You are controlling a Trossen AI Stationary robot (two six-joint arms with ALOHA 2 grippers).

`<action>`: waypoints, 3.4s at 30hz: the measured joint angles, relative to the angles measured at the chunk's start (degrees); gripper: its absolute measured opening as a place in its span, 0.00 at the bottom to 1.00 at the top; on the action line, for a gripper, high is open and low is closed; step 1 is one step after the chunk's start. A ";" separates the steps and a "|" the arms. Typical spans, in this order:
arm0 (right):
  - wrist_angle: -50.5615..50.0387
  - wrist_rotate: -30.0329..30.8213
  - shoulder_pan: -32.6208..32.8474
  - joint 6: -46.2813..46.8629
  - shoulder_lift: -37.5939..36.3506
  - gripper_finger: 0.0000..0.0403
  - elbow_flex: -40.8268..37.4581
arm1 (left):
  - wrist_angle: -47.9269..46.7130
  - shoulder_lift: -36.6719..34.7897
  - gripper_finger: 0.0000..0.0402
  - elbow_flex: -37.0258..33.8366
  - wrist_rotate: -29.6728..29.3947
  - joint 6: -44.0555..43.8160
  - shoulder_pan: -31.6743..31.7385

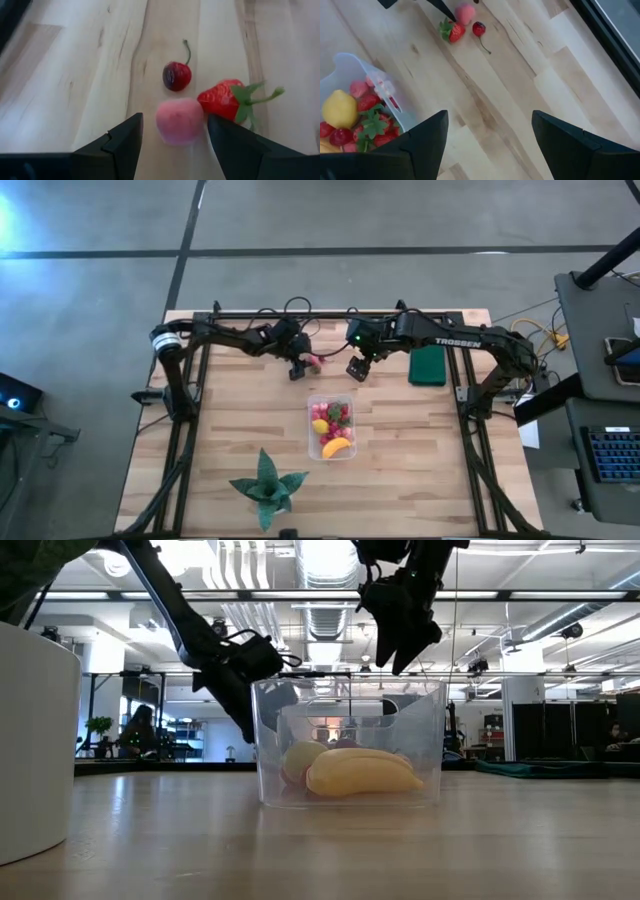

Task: Pick and placing Produce into tupperware
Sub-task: Put the apricot into the transparent bin, then put the cherry into the transparent bin

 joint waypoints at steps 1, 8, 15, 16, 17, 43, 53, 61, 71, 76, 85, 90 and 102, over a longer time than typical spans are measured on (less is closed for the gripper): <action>-0.01 -0.01 0.00 0.00 0.00 0.69 -0.05 | -0.33 0.38 0.52 0.23 0.06 0.00 -0.04; -0.05 0.01 0.00 0.02 0.00 0.69 -0.05 | -0.13 1.41 0.50 1.74 0.17 0.02 -0.10; -0.02 0.00 -0.01 0.02 0.00 0.69 -0.05 | -1.13 1.41 0.34 1.68 1.38 0.02 -0.10; 0.00 0.00 -0.02 0.02 0.00 0.69 -0.05 | -1.52 1.38 0.32 1.76 1.48 0.02 -0.10; 0.00 0.01 -0.02 0.02 0.00 0.69 -0.05 | -1.86 1.36 0.31 1.85 1.48 0.02 -0.11; -0.06 0.03 -0.24 0.06 0.00 0.69 -0.05 | -6.70 -21.03 0.29 3.17 20.67 -14.38 -2.39; -0.33 3.10 -2.32 -2.59 -1.21 0.69 -0.05 | -9.88 -21.07 0.29 1.88 20.24 -22.17 -15.60; -1.74 3.04 -4.00 -4.92 -8.24 0.69 -0.05 | -9.14 -15.24 0.29 2.81 2.87 -26.94 -27.39; -1.70 2.45 -3.72 -2.90 -18.31 0.69 -5.42 | -9.24 -10.70 0.31 2.81 -11.16 -46.22 -33.44; 0.79 -0.29 -3.72 -1.24 -20.77 0.69 -12.10 | -9.17 -11.32 0.43 2.81 -12.86 -51.11 -34.17; 13.26 -8.50 -3.72 -1.82 -19.92 0.69 -18.28 | -12.44 -14.32 0.66 2.55 -13.38 -53.55 -34.57; 17.02 -10.32 -3.79 -7.36 -16.07 0.69 -18.01 | -21.17 -19.94 0.65 2.24 -15.81 -53.74 -34.64; 18.41 -18.98 -9.80 -16.09 6.75 0.69 -7.15 | -36.59 -36.51 0.60 -0.63 -23.47 -52.51 -34.64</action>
